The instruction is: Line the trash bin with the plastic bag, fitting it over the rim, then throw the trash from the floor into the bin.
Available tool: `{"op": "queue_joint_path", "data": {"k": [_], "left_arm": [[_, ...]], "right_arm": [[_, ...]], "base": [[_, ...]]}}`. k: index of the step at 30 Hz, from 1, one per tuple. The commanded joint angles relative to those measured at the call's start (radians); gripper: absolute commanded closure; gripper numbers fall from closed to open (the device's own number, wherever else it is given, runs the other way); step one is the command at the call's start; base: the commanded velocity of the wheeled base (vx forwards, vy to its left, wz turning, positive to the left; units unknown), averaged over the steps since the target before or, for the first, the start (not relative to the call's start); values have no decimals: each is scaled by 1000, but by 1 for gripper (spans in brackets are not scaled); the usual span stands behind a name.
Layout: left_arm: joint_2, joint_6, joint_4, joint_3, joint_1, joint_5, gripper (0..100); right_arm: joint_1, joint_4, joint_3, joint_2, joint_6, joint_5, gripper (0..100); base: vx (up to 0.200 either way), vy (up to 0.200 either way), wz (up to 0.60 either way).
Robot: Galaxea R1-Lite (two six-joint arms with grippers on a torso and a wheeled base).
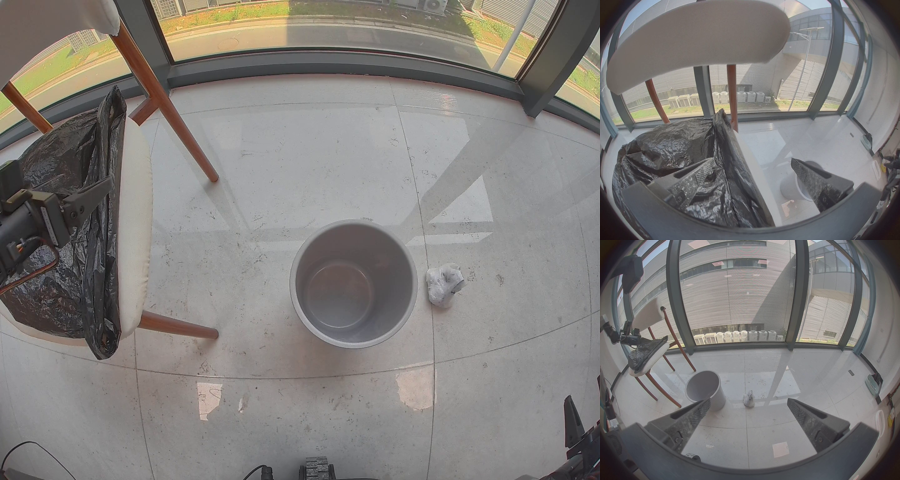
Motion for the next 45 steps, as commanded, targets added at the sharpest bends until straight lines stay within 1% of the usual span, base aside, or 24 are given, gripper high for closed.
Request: {"op": "queue_joint_path", "data": {"k": [1,3,10,14,22,23,26,35,37,40,43,44,45], "left_arm": [[130,-7,-3,-69,0,56,0],[156,-6,0,-92,-2,91,0],[205,-6,16,-127,-26,145,0],[208,-6,48,-120,-40,148,0],[222,-6,40,-92,-38,151,0],[222,-6,40,-92,-38,151,100],[222,-6,42,-91,-38,162,100],[214,-10,51,-66,-41,154,100],[213,-27,59,-74,-43,151,100],[213,-81,88,-109,-54,146,100],[207,-160,111,-144,-75,142,100],[197,-194,112,-155,-78,129,100],[182,-245,117,-166,-78,99,100]], "right_arm": [[1,-1,17,-16,0,0,0],[1,-1,17,-16,0,0,0],[1,-1,17,-16,0,0,0],[1,-1,17,-16,1,0,0],[-1,-1,17,-16,1,0,0],[-1,-1,17,-16,1,0,0],[1,-1,17,-16,1,0,0],[-1,-1,17,-16,1,0,0],[1,-1,17,-16,1,0,0],[-1,-1,17,-16,1,0,0],[1,-1,17,-16,1,0,0],[1,-1,17,-16,1,0,0],[1,-1,17,-16,1,0,0]], "base": [[0,0,0],[0,0,0],[0,0,0],[0,0,0],[0,0,0],[0,0,0],[0,0,0],[0,0,0],[0,0,0],[0,0,0],[0,0,0],[0,0,0],[0,0,0]]}}
